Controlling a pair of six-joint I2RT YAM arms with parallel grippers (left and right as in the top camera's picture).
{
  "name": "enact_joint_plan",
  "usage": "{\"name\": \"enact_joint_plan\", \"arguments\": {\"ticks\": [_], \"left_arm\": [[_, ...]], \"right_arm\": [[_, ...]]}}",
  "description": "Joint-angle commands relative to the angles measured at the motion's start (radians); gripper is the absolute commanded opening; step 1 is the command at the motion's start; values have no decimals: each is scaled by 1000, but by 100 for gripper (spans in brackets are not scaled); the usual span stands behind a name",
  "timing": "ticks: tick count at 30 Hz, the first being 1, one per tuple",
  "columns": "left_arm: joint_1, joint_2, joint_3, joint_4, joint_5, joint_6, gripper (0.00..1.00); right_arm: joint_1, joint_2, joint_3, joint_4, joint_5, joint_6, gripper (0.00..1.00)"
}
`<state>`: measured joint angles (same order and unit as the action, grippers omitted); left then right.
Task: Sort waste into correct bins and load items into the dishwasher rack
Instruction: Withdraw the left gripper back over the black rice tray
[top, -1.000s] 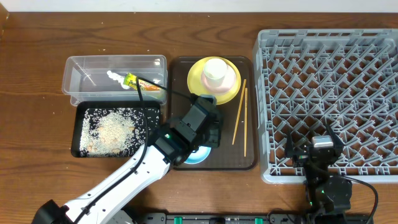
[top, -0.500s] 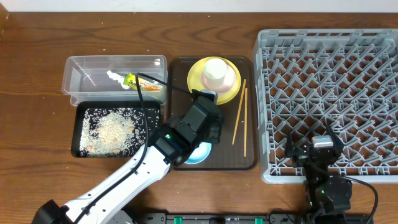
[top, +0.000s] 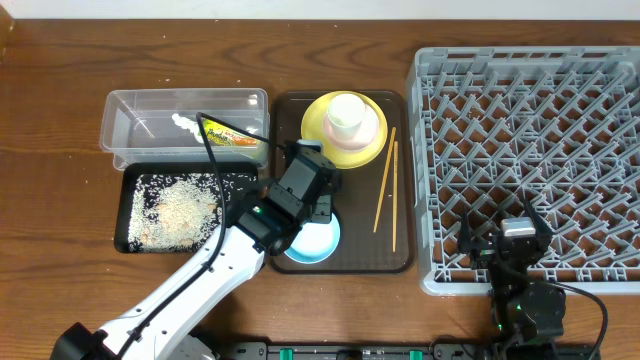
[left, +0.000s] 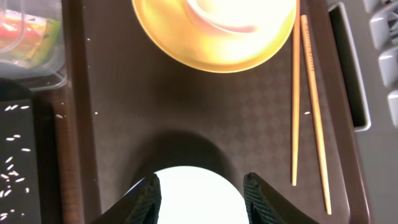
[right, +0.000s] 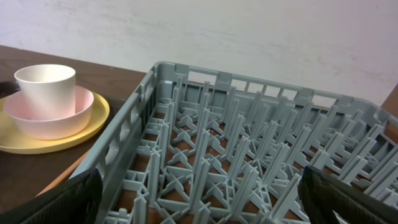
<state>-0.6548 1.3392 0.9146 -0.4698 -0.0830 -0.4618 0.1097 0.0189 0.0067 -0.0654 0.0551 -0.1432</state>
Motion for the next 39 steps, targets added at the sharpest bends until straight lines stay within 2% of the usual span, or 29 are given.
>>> {"name": "enact_joint_plan", "arguments": {"ticks": [1,9,18,29,33,39], "left_arm": [[11,3,-11,-4,-15,24,46],[10,-20,21,-48,-3,24,45],[10,-129,24,-134,-4,23,45],[14,-202,24,-132,-5,-27,45],[38,-204,24,-156,-3,-74,46],[133,-222,51,-193,61,-47,45]], "right_arm": [[2,3,-1,-3,-3,-4,99],[2,3,-1,-3,-3,-4,99],[2,3,-1,-3,-3,-4,99],[2,-13,-1,-3,-3,-4,99],[2,-13,-1,-3,-3,-4,99],[2,-13,-1,-3,-3,-4,99]]}}
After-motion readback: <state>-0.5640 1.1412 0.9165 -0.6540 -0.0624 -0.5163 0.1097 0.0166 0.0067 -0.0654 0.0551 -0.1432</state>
